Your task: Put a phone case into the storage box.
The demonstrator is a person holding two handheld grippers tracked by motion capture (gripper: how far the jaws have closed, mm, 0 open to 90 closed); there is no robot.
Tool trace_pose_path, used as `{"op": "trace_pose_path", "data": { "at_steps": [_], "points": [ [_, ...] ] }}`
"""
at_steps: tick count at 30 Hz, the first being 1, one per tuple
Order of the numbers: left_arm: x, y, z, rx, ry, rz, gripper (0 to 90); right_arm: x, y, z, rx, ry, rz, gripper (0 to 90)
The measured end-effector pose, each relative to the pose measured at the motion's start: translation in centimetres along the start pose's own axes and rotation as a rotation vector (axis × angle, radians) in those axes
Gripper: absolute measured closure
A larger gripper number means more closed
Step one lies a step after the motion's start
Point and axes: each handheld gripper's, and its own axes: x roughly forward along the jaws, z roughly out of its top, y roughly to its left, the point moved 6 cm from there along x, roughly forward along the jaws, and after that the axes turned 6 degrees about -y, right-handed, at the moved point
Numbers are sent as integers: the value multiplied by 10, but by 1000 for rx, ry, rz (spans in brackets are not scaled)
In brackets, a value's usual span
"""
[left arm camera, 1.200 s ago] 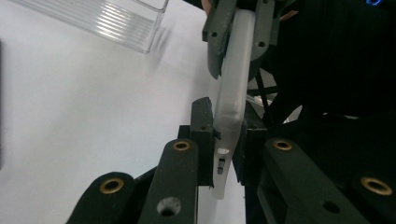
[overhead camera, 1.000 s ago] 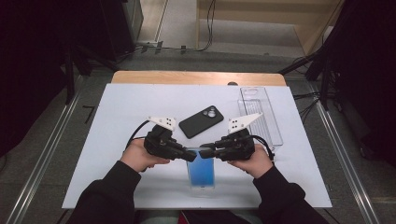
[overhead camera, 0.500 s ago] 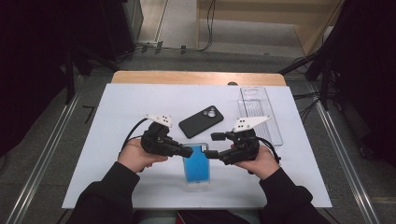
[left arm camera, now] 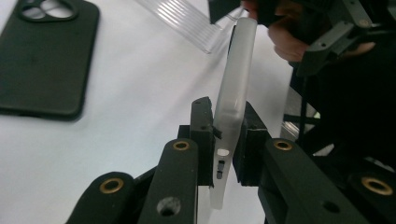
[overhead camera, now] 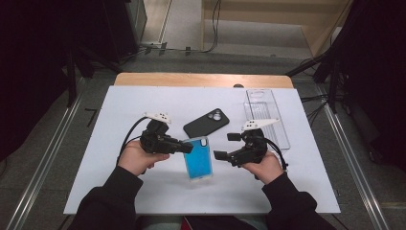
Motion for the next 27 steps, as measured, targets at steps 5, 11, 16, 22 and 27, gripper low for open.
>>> {"op": "trace_pose_path", "data": {
  "at_steps": [5, 11, 16, 22, 27],
  "points": [
    [-1, 1, 2, -25, -22, 31, 809, 3, -2, -3, 14, 5, -57, 0],
    [-2, 4, 6, -52, -55, 114, 809, 6, 0, -1, 18, -44, -160, 58],
    [-4, 5, 8, -83, -88, 166, 809, 8, 5, -2, 6, -60, -188, 58],
    [-4, 9, 6, -116, -81, 230, 808, 13, 10, -3, -5, -77, -233, 59],
    [-5, 9, 8, -150, -99, 274, 808, 19, 15, -8, -9, -64, -268, 58]
  ]
}}
